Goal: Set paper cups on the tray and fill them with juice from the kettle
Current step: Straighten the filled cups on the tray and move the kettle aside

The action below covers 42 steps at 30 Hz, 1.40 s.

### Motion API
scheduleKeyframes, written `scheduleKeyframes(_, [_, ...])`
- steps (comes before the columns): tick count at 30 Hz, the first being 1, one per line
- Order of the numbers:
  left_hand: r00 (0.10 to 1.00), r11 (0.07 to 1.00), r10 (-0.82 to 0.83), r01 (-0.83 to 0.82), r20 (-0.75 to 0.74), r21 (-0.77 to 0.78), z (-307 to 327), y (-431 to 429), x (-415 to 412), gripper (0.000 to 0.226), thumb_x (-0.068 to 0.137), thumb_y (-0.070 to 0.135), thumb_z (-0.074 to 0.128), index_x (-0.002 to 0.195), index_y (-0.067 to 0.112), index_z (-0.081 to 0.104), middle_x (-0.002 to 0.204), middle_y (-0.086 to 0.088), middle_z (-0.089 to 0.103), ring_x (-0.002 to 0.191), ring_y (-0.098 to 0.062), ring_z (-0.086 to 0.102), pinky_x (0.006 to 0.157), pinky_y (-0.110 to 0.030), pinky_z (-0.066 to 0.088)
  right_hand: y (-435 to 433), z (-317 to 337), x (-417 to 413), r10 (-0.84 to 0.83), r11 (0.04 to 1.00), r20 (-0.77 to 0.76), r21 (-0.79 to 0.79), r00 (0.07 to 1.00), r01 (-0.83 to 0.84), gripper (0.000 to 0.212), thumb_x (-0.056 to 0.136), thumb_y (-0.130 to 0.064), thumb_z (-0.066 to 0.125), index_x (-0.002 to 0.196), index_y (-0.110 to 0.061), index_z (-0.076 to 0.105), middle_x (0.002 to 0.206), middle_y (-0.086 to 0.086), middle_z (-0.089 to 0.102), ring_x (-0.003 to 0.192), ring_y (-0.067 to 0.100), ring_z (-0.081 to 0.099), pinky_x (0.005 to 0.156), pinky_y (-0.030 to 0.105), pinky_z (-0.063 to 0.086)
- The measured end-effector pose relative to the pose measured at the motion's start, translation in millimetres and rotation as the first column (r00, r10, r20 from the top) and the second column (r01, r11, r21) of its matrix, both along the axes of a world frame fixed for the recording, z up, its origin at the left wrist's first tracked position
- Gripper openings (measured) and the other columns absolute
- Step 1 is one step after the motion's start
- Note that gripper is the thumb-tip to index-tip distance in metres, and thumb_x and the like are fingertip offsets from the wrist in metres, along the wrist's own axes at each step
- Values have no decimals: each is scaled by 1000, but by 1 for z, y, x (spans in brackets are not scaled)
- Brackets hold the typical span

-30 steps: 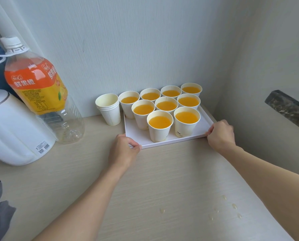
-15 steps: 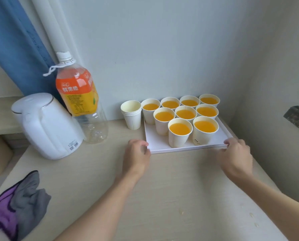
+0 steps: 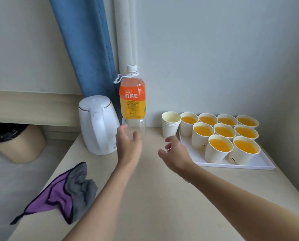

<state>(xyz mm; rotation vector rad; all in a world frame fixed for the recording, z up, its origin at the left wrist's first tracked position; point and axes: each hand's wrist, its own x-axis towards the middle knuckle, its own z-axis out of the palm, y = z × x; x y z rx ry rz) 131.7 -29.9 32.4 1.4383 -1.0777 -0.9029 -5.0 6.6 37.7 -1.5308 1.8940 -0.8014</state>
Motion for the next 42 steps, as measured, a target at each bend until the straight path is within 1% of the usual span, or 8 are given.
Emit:
scheduleKeyframes(2, [998,999,-40,40,-47,-1,9,-6,12,49,106,22,49,153,22,35,150,4,42,116,-6,51,93,-23,40,-19,10,24,51,999,31,10,998,-51,61,92,-25,62,145,-12,36,137,8,49,122,22,49,98,37,46])
scheduleKeyframes(9, [982,987,-138,147,-125,68,12,-34,31,69,110,21,44,166,29,5,173,5,15,157,-16,22,106,-27,27,-72,22,66,26,999,114,-37,993,-22,63,88,-21,65,141,-16,32,136,7,45,122,26,48,98,41,47])
scheduleKeyframes(17, [962,961,-254,263,-103,87,-9,-61,27,55,100,20,46,153,34,44,143,10,61,129,-9,58,108,-31,47,-93,10,71,-47,997,251,-46,967,60,51,82,-29,65,127,-27,42,121,3,57,109,24,58,91,44,53])
scheduleKeyframes(24, [941,940,-320,330,-108,89,-3,-53,4,46,110,21,41,154,34,43,143,11,57,127,-5,54,82,-12,39,-88,9,53,-129,987,235,-61,963,147,57,72,-29,58,127,-25,43,117,7,59,110,30,57,93,48,51])
scheduleKeyframes(30, [941,940,-318,329,-116,95,0,-41,0,51,112,22,39,161,33,31,152,17,44,136,-5,44,102,-26,34,-82,16,36,-101,995,222,19,970,99,47,86,-9,54,129,-16,38,117,7,58,100,24,56,53,22,39])
scheduleKeyframes(34, [961,961,-267,271,-67,61,7,-33,4,53,112,19,37,164,24,27,163,8,35,136,-2,34,105,-22,28,-66,20,31,-170,985,188,55,967,163,57,90,-7,49,143,-9,27,118,10,56,93,25,51,50,24,36])
scheduleKeyframes(38, [986,972,-169,168,6,-163,35,-27,8,35,108,8,42,137,15,61,131,6,64,122,-10,60,106,-30,50,-43,14,43,-175,985,167,26,970,173,39,88,-11,51,126,-11,42,117,7,58,102,28,58,74,34,51])
scheduleKeyframes(42, [992,907,80,-113,-98,-406,67,-16,31,32,97,-1,42,97,19,68,94,10,68,91,-16,72,73,-27,61,-38,17,77,46,995,303,70,952,-70,46,90,-17,58,134,-14,45,115,4,58,97,19,58,67,26,47])
